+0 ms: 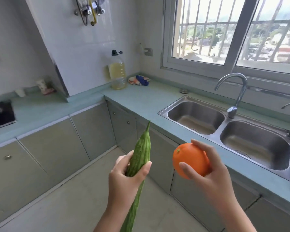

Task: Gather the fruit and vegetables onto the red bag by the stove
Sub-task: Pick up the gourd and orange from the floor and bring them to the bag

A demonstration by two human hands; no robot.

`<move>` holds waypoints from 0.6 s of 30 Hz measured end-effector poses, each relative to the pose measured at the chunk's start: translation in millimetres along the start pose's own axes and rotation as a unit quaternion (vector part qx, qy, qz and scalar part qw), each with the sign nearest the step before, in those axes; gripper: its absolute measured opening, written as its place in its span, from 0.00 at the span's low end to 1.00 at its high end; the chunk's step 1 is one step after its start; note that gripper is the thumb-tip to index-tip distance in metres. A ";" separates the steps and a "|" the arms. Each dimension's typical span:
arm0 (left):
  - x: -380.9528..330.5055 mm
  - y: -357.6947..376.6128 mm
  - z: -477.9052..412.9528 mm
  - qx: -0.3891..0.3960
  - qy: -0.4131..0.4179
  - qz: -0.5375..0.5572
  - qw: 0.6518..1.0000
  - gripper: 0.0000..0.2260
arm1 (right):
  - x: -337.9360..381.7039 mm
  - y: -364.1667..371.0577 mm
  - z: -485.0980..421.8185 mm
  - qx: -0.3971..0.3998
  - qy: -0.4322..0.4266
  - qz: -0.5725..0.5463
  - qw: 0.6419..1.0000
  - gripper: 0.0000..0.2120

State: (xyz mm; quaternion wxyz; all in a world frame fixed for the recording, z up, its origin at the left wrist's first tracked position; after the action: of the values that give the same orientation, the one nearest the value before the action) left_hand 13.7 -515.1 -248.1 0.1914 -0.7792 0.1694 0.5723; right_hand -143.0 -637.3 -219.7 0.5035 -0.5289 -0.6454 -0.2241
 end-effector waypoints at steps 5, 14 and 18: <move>20.4 -62.1 -37.8 -0.050 -0.011 -0.003 0.999 0.17 | 26.7 88.8 -19.5 0.075 -0.028 -0.019 0.997 0.28; 58.6 -206.4 -101.2 -0.161 -0.028 -0.018 0.986 0.17 | 85.0 264.8 -30.7 0.200 -0.071 -0.057 0.976 0.27; 73.8 -270.2 -106.4 -0.201 -0.039 -0.054 0.977 0.14 | 107.5 337.9 -21.7 0.252 -0.089 -0.078 0.961 0.27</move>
State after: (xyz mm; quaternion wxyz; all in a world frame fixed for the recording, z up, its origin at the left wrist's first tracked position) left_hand 253.4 -335.9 -261.6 0.0678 -0.7869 0.0014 0.6133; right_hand 180.1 -491.0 -198.1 0.5418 -0.3508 -0.7625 -0.0451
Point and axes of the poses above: each hand's wrist, its own z-axis away from the middle knuckle, its own y-axis out of the palm, x = y × z, the point moved 2 cm from there along -z, towards the middle knuckle, and after that the axes turned 4 degrees about -x, right-handed, at the moved point
